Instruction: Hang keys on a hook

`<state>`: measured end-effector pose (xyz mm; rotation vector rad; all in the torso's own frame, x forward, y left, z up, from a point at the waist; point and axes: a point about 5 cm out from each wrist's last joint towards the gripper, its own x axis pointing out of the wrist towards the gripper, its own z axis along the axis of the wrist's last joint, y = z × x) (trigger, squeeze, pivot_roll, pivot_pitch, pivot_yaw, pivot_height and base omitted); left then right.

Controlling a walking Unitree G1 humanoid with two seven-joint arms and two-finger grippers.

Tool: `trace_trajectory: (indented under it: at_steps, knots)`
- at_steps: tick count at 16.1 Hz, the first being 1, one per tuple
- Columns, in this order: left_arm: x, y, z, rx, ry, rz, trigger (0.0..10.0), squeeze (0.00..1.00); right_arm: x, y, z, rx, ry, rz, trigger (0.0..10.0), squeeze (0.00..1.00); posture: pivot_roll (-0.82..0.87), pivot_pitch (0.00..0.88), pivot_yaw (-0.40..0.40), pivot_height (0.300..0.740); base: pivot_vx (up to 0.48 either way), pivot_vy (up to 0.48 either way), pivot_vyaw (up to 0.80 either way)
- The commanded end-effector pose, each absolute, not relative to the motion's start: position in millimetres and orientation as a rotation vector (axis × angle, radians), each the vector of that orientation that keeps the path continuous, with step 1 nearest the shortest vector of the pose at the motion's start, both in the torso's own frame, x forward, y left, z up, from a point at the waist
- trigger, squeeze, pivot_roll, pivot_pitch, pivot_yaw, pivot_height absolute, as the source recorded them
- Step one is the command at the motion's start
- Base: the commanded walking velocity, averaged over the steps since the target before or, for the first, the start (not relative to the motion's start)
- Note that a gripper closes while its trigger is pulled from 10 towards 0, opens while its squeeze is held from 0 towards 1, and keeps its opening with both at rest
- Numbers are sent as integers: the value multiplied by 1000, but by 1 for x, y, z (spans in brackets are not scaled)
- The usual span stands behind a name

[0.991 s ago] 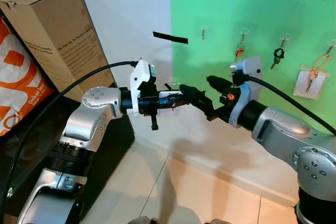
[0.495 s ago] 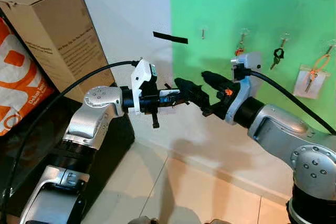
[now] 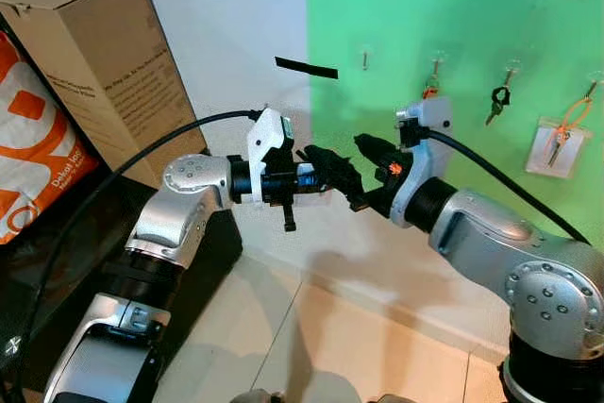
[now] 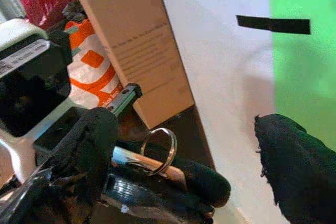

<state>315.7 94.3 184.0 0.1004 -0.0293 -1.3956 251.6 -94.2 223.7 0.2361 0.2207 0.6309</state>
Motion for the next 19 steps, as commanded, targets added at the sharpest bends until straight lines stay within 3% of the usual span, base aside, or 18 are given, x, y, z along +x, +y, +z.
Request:
trace_trajectory:
  at_steps: [1,5,6,7,8,9,19]
  knots:
    - [318,94,190,134,-48,-1392,10000,0,252,-93,226,245,227,632,10000,0,-188,0,86,740,0,0,0]
    - [322,94,190,149,-48,-1376,10000,0,247,-89,226,251,231,673,10000,0,-191,0,88,740,0,0,0]
    - [323,94,191,151,-50,-1374,10000,0,246,-89,224,248,247,674,9373,0,-191,0,88,740,0,0,0]
    - [323,94,191,152,-51,-1374,10000,0,246,-89,223,248,255,674,9373,0,-191,0,88,740,0,0,0]
    - [323,93,191,152,-54,-1374,10000,0,246,-89,220,256,272,669,3098,0,-191,0,89,740,0,0,0]
    - [324,93,192,153,-55,-1374,10000,0,246,-89,219,266,278,664,196,0,-191,0,89,740,0,0,0]
    - [327,92,192,172,-58,-1366,10000,0,247,-87,221,266,260,672,0,0,-187,0,95,740,0,0,0]
